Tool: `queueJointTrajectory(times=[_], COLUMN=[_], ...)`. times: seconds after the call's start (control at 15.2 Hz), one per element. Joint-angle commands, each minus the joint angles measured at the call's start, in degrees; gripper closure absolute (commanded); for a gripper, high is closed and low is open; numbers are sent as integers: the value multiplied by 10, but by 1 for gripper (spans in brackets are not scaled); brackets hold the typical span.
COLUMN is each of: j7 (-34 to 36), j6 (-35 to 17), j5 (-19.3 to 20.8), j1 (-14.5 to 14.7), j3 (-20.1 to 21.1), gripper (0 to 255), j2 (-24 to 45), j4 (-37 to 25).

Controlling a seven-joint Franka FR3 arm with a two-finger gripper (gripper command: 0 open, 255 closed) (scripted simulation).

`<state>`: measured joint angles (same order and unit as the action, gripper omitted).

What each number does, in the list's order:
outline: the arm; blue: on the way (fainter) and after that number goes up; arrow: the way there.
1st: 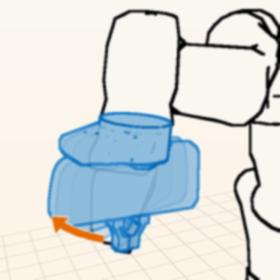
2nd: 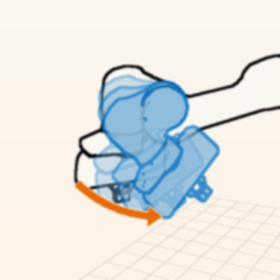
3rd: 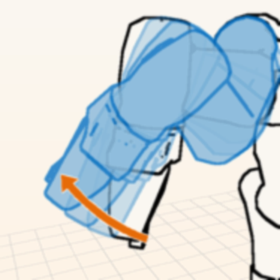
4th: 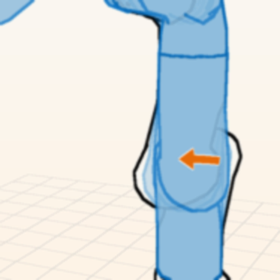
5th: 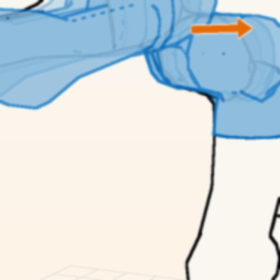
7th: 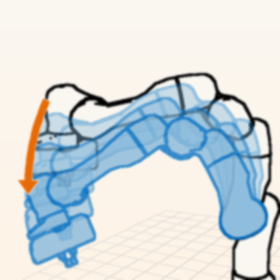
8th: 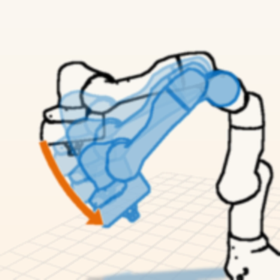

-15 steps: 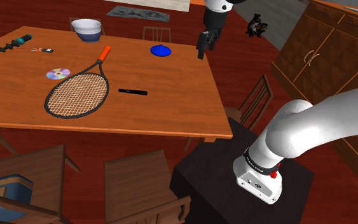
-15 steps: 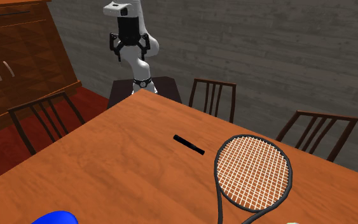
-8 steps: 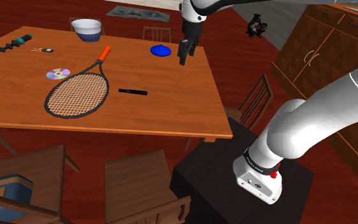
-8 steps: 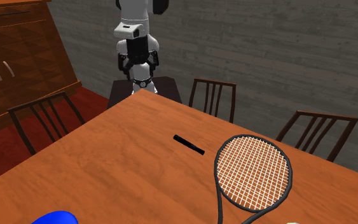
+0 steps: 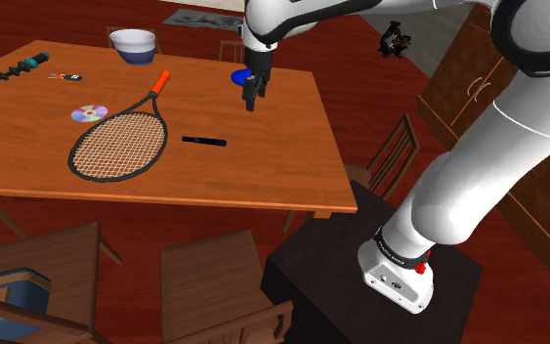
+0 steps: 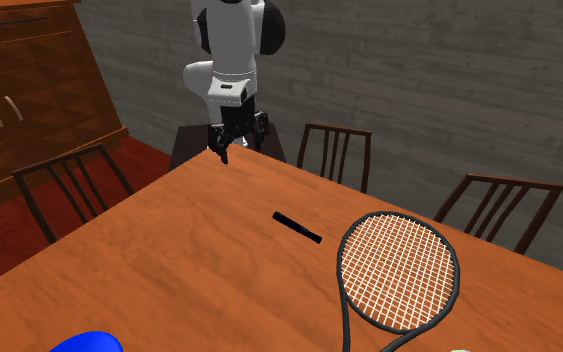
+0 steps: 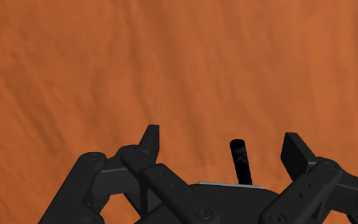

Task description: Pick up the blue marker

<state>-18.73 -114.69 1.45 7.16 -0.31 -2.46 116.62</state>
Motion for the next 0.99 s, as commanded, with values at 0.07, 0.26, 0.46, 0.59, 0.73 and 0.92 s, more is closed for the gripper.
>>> queueJointTrajectory(times=[0.07, 0.26, 0.46, 0.59, 0.73, 0.92], j7=[-20, -39, -56, -67, -77, -90], j6=[-15, -23, -27, -26, -23, -16], j5=[-8, -13, -17, -18, -18, -16], j1=[8, 15, 22, 27, 32, 41], j3=[8, 16, 26, 33, 39, 48], gripper=[0, 0, 0, 0, 0, 0], j2=[62, 122, 183, 224, 266, 321], j4=[-41, -89, -141, -179, -219, -277])
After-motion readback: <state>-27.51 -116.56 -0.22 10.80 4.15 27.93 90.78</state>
